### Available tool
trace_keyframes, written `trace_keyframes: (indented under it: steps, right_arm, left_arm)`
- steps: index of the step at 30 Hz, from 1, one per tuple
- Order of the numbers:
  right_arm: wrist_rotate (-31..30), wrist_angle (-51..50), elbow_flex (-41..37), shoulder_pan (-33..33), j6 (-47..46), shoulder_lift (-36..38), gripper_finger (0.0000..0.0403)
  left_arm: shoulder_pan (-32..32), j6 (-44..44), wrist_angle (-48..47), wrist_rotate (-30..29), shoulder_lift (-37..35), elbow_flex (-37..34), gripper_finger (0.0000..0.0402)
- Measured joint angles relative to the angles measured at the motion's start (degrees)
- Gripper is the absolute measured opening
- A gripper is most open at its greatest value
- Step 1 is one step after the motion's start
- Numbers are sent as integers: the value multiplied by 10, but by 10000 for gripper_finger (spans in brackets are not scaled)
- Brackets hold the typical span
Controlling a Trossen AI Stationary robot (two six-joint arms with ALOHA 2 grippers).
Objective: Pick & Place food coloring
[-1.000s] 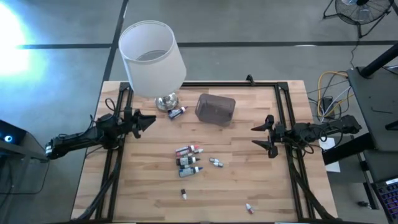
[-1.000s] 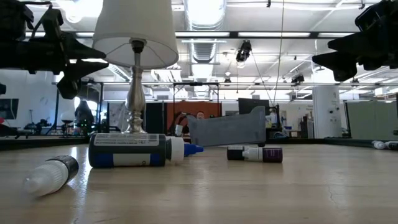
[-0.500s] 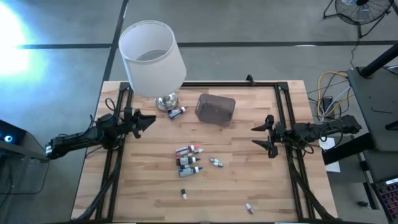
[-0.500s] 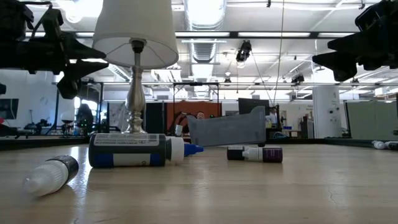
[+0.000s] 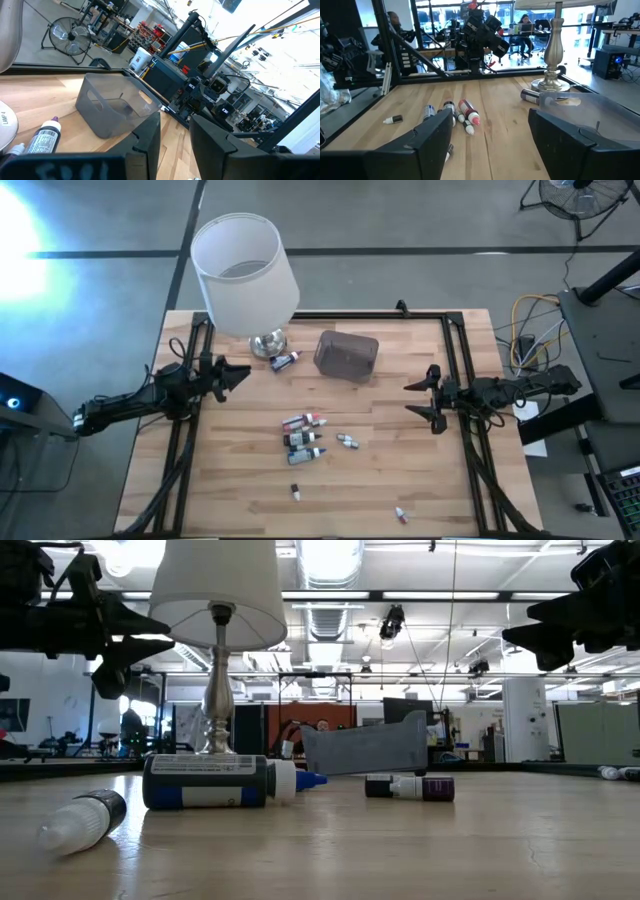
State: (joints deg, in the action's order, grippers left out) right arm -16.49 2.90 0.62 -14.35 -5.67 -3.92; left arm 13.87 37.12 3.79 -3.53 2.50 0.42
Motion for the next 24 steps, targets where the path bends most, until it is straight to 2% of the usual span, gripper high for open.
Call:
trace_keyframes:
  steps: [24]
  right_arm:
    - [0, 0, 0, 0, 0, 0, 254]
  left_arm:
    - [0, 0, 0, 0, 0, 0, 85]
